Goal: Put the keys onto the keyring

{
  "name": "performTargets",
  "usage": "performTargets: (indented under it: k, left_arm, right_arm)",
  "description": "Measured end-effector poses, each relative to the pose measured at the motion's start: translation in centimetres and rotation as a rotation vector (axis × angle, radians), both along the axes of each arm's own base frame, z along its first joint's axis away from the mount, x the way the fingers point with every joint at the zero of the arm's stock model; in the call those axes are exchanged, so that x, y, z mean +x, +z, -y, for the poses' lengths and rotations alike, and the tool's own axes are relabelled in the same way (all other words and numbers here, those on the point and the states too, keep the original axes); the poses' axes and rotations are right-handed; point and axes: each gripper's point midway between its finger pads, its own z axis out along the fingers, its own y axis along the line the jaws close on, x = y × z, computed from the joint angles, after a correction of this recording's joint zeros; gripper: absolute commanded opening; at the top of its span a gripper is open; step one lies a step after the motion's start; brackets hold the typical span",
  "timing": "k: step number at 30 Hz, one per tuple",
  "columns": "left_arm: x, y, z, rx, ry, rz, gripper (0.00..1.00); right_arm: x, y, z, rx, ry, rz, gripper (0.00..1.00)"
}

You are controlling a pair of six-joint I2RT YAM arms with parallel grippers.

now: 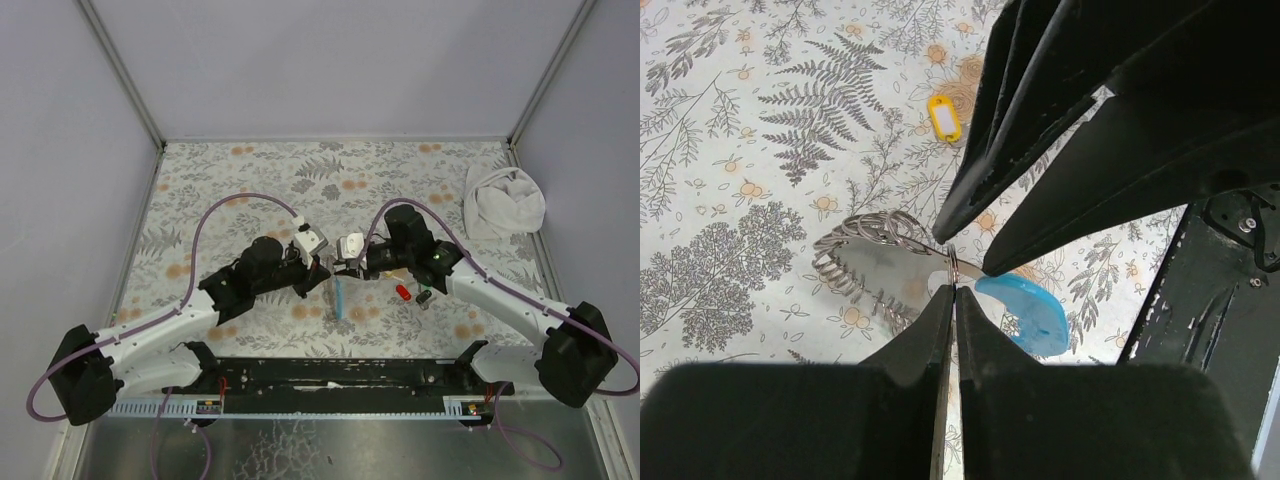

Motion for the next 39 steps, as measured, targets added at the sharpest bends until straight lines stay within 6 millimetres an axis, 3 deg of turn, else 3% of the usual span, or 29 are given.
performTargets:
  k: [14, 22, 25, 31, 39]
  left_arm:
    - [-0.7, 0.3, 0.1, -0.009, -0.034, 0.01, 0.0]
    - [-0.8, 0.2, 0.0, -0.009, -0.035, 0.009, 0.0]
    - [-0.8, 0.1, -0.1, -0.009, -0.035, 0.009, 0.07]
    - [-1.1, 0.1, -0.8, -0.033, -0.014, 0.031, 0.27]
    - [-1.4, 1.2, -3.4, -0.171, 0.077, 0.098, 0.28]
  right_arm:
    - [-0.8, -0.5, -0.5, -0.048, 0.116, -0.011, 0.27]
    - [-0.9, -0.7, -0.6, -0.054, 0.131, -0.023, 0.09]
    - [-0.9, -0.8, -0.6, -0.055, 0.129, -0.026, 0.0]
    - [-0.5, -0.6, -0.8, -0.043, 0.101, -0.035, 0.0]
    - [-1.0, 0.0, -0.6, 0.111, 0.022, -0.025, 0.0]
